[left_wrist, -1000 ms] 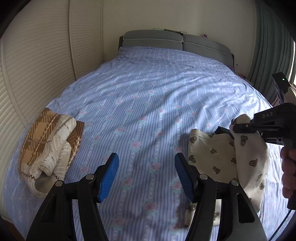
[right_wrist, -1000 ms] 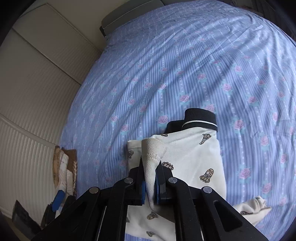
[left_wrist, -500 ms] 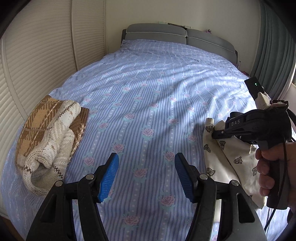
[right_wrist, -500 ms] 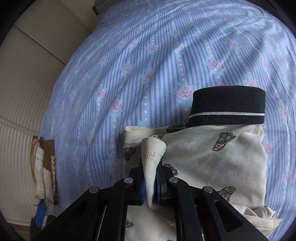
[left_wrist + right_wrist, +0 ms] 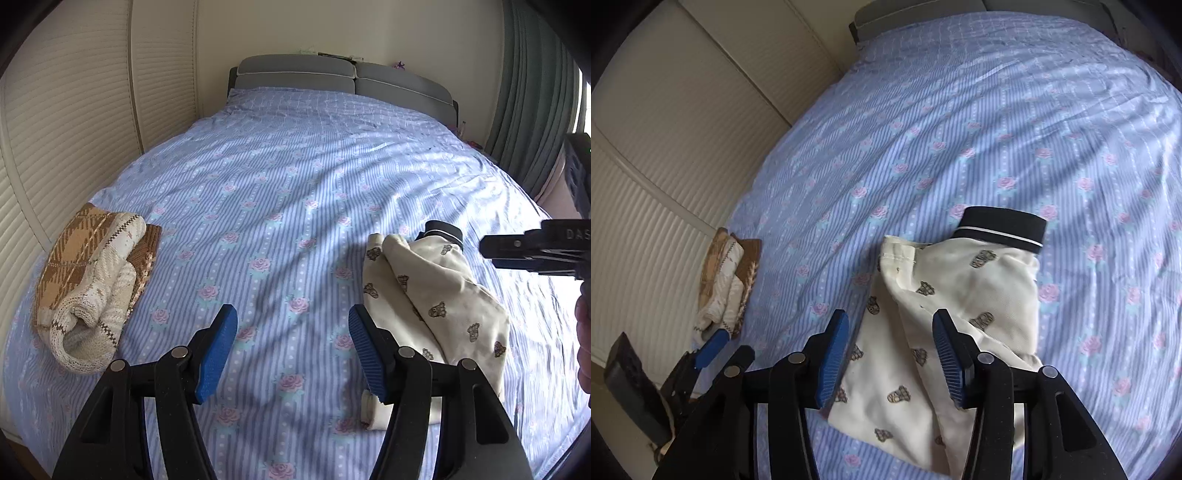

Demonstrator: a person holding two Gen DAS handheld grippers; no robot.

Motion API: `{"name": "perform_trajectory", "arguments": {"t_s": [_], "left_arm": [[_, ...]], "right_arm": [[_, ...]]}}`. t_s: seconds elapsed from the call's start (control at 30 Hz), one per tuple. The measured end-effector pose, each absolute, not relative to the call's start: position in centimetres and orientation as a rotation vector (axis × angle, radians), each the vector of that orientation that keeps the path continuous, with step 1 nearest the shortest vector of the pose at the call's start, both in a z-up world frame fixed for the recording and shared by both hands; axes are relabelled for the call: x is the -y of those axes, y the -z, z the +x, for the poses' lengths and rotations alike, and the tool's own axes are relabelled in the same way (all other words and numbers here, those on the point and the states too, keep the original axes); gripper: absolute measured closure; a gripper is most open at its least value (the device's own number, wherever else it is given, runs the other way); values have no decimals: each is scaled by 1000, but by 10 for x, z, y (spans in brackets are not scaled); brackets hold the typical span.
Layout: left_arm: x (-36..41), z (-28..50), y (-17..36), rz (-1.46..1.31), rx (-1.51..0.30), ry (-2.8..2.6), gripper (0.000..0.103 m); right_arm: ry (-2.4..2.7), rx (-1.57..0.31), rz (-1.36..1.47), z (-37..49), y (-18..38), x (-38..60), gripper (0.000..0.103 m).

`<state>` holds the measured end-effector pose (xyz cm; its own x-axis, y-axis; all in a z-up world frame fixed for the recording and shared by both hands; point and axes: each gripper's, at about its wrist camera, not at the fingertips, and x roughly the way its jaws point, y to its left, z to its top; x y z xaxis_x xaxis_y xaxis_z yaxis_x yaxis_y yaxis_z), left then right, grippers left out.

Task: Fold small clothes
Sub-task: 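Lift the right gripper away and move the left gripper to the folded shirt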

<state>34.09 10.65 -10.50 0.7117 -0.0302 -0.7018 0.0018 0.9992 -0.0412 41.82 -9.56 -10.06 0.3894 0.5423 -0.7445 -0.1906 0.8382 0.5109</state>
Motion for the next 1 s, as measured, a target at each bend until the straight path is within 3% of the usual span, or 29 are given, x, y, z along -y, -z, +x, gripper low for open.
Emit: {"name": "perform_trajectory", "arguments": {"t_s": [0.1, 0.5, 0.53, 0.57, 0.63, 0.87, 1.0], "left_arm": [[-91, 332, 102, -38, -772, 34, 41], [-56, 310, 105, 41, -801, 49, 41], [-57, 309, 105, 43, -801, 46, 41], [-58, 309, 103, 45, -799, 42, 41], [-61, 307, 100, 49, -793, 36, 41], [-78, 298, 89, 47, -771, 22, 41], [-92, 292, 88, 42, -769, 4, 41]], "right_arm": [[-404, -1019, 395, 385, 102, 135, 39], [-352, -1068, 668, 350, 202, 178, 40], [-344, -1071, 673, 351, 206, 178, 45], [-340, -1067, 684, 350, 210, 177, 67], [-353, -1052, 689, 348, 210, 175, 94], [-454, -847, 483, 317, 160, 134, 94], [-567, -840, 324, 306, 149, 82, 95]]}}
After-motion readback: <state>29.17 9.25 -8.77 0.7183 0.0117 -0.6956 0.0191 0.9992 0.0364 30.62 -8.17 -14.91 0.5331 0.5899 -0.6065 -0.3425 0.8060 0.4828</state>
